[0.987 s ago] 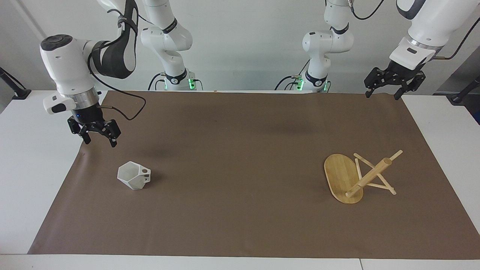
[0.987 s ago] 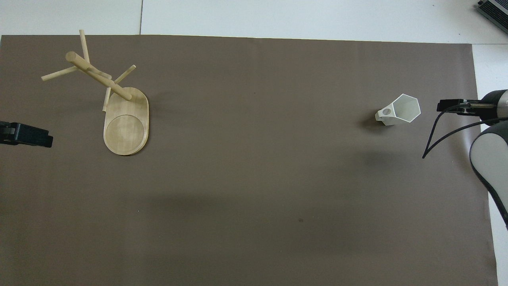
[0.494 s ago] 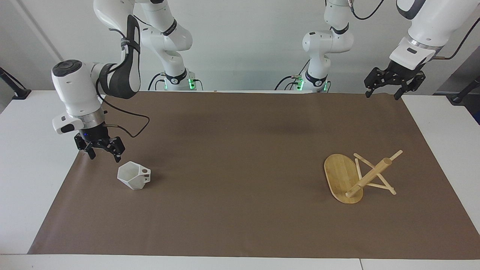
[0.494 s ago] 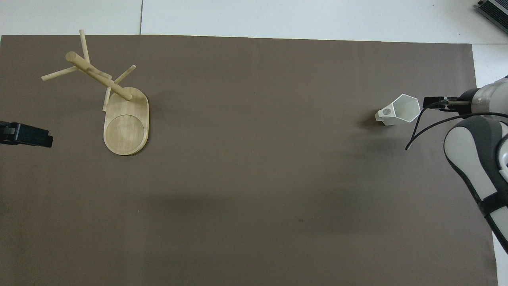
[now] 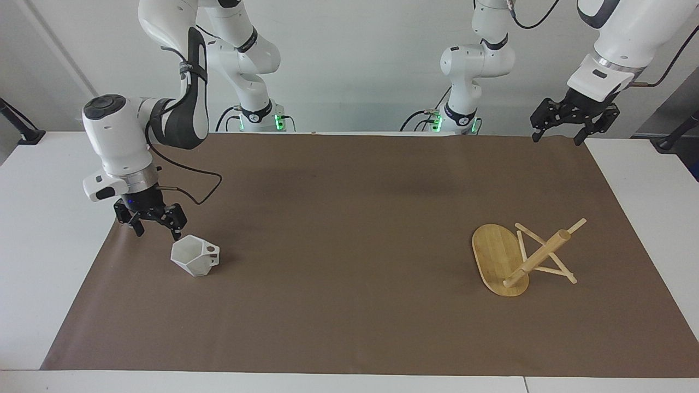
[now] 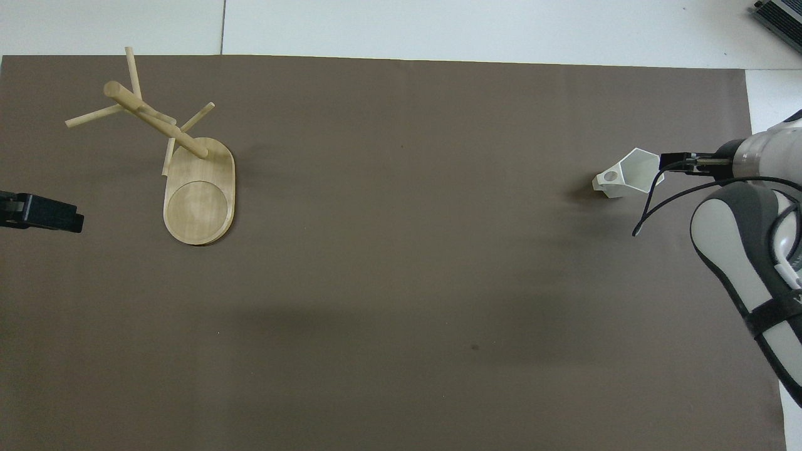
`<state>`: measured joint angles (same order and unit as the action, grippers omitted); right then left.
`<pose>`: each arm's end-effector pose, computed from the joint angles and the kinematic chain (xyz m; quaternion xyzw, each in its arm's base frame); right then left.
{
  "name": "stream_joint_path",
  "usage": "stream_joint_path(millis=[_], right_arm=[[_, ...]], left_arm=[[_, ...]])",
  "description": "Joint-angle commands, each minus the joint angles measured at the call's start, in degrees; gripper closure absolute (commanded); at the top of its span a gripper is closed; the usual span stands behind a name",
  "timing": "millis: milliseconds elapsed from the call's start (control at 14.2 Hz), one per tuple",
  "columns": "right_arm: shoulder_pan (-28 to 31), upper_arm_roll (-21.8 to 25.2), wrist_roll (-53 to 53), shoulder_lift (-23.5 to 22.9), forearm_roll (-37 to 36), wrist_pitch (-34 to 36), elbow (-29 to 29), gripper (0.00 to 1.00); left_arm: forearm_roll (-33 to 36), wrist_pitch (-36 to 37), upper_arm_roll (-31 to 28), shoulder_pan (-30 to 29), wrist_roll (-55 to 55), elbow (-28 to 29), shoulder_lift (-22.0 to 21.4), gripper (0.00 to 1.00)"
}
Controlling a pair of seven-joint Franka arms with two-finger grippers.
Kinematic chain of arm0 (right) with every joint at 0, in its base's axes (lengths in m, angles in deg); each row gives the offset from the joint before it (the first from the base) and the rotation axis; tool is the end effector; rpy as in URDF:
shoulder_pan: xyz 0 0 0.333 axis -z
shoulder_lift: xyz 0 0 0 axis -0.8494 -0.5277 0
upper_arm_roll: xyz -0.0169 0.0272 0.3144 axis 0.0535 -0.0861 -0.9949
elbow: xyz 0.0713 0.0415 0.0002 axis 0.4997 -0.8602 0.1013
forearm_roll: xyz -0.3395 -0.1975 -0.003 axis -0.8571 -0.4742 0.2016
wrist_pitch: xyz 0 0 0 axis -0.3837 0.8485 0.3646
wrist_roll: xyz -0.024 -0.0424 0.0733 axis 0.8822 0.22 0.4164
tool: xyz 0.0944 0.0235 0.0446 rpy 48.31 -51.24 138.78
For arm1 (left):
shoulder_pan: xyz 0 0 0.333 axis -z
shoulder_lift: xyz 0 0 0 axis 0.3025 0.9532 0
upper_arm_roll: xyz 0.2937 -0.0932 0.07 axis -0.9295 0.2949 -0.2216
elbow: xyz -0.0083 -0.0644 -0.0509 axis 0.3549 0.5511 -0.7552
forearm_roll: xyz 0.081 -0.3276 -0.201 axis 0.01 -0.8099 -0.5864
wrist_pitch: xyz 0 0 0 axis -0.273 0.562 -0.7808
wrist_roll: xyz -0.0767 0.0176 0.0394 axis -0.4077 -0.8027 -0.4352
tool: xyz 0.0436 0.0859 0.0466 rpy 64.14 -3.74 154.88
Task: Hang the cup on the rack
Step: 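Reach the right gripper to the white cup and grasp its base, then lift the cup with the right gripper while the left gripper approaches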
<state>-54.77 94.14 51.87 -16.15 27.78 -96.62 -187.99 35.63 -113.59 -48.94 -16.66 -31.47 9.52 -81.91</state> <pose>0.6170 -0.0972 0.4283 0.9893 -0.0540 0.1336 0.0230 0.5243 -0.0279 0.6433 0.9972 -0.0745 -0.0007 0.0075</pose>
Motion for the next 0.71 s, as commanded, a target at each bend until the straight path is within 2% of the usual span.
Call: stream_joint_path(millis=[0,212,423,635], right_arm=[[0.22,-0.12,-0.88,-0.04,-0.43,-0.1,-0.36,0.0],[0.22,-0.47,-0.71,-1.53,-0.35,-0.8,-0.36,0.0],[0.05,-0.82,-0.62,-3.29,-0.26,-2.65,-0.36,0.0],[0.05,-0.91,-0.88,-5.04,-0.26,-5.2,-0.28,0.0]], left_arm=[[1.0,0.12,0.21,0.28,0.83,1.22,-1.17,0.0],[1.0,-1.8,0.39,0.63,0.93,7.35,-4.06,0.0],[0.92,-10.84,0.21,-0.07,1.01,13.42,-6.26,0.0],[0.48,-13.15,0.03,-1.38,1.1,15.98,-7.15,0.0]])
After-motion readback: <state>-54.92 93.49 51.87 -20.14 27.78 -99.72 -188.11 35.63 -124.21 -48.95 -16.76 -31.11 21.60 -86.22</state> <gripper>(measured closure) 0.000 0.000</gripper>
